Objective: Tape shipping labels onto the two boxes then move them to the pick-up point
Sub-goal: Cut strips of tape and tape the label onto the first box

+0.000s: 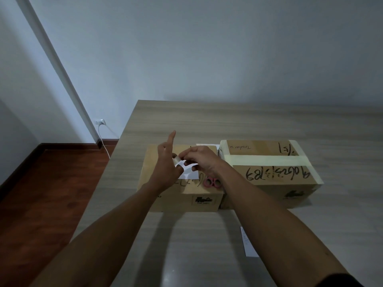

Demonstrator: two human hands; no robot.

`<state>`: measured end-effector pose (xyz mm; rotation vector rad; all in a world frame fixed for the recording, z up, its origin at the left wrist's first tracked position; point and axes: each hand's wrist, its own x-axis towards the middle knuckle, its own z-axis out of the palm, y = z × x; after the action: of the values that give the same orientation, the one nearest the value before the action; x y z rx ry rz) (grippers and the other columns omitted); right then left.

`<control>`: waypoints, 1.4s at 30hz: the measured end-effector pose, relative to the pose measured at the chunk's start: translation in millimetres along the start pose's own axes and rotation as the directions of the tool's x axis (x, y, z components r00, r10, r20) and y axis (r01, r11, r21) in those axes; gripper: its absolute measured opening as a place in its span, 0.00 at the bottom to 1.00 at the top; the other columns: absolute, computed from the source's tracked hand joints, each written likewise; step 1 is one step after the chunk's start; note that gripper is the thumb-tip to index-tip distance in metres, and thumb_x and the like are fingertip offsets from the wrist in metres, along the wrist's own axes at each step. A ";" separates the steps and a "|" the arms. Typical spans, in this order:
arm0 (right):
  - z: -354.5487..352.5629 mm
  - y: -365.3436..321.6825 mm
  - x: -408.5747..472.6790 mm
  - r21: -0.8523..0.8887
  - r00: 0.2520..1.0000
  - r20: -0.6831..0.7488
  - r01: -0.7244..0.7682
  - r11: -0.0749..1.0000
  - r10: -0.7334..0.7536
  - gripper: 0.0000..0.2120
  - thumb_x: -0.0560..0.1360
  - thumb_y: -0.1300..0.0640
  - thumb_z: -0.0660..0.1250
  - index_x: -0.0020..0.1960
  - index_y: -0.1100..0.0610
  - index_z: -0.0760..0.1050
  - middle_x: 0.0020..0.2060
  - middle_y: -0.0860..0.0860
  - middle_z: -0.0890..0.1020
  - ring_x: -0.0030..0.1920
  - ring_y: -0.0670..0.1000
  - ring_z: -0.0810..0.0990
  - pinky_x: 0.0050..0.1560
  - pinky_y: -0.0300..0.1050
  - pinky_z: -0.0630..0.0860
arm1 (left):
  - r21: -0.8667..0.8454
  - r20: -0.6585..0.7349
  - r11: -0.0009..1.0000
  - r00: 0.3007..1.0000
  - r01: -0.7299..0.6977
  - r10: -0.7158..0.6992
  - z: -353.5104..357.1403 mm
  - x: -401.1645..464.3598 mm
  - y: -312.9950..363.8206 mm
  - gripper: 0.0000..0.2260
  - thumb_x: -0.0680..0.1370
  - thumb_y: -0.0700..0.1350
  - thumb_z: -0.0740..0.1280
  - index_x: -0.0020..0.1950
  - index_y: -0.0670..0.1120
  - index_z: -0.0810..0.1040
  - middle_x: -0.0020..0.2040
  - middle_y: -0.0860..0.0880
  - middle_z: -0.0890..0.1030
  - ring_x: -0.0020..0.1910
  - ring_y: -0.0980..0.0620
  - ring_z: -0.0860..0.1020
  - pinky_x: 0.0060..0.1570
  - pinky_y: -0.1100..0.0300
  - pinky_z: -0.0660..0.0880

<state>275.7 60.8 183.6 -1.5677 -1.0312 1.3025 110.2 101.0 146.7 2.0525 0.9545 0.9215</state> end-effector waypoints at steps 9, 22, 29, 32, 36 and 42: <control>2.3 3.3 -5.2 -0.051 0.998 -0.047 0.046 0.998 -0.048 0.08 0.75 0.60 0.76 0.54 0.58 0.84 0.41 0.48 0.86 0.39 0.44 0.83 0.40 0.42 0.74 | -0.015 0.039 1.000 0.999 0.003 -0.002 -4.8 -8.1 4.0 0.51 0.74 0.32 0.72 0.84 0.60 0.44 0.66 0.48 0.63 0.55 0.57 0.76 0.48 0.74 0.74; 8.6 5.6 -6.9 -0.013 0.997 -0.077 0.006 1.000 -0.007 0.12 0.75 0.64 0.72 0.56 0.55 0.80 0.38 0.55 0.80 0.35 0.48 0.77 0.38 0.45 0.73 | -0.017 0.055 0.998 0.997 0.058 -0.057 -2.1 -9.2 -2.4 0.50 0.74 0.34 0.72 0.84 0.54 0.42 0.63 0.45 0.68 0.49 0.58 0.76 0.47 0.69 0.71; 3.9 3.0 -8.2 -0.184 0.999 -0.006 0.041 0.982 -0.042 0.17 0.78 0.67 0.62 0.57 0.52 0.85 0.47 0.50 0.82 0.43 0.48 0.76 0.37 0.40 0.73 | -0.002 0.034 0.997 0.996 0.079 -0.078 -2.8 -5.8 -7.7 0.50 0.74 0.35 0.72 0.84 0.55 0.41 0.62 0.47 0.68 0.49 0.55 0.77 0.47 0.69 0.72; 4.2 3.9 -7.7 -0.221 0.999 -0.019 0.039 0.974 -0.044 0.17 0.79 0.67 0.63 0.58 0.51 0.84 0.51 0.51 0.83 0.45 0.48 0.78 0.36 0.39 0.73 | -0.016 0.000 0.993 0.993 0.116 -0.116 -2.8 -3.7 -10.1 0.49 0.75 0.36 0.72 0.84 0.55 0.42 0.63 0.47 0.70 0.52 0.52 0.78 0.49 0.63 0.74; 4.1 13.6 -6.5 -0.208 0.997 -0.057 -0.056 0.977 0.045 0.12 0.80 0.66 0.62 0.58 0.58 0.82 0.53 0.56 0.85 0.45 0.49 0.84 0.38 0.43 0.76 | 0.000 -0.079 0.993 0.990 0.118 -0.118 -1.2 -2.3 -10.5 0.44 0.79 0.38 0.71 0.84 0.50 0.44 0.63 0.47 0.71 0.53 0.51 0.76 0.53 0.61 0.74; 7.0 17.9 -4.8 -0.056 0.996 -0.050 -0.079 0.995 0.076 0.12 0.79 0.67 0.63 0.57 0.59 0.82 0.52 0.57 0.86 0.46 0.51 0.86 0.39 0.45 0.80 | -0.036 -0.122 0.994 0.986 0.107 -0.110 -0.3 4.8 -5.0 0.44 0.78 0.41 0.74 0.84 0.49 0.47 0.66 0.49 0.69 0.55 0.54 0.78 0.52 0.66 0.73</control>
<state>269.7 51.2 167.3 -1.6893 -0.9949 1.2905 110.6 107.6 144.3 1.9164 1.1005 1.0075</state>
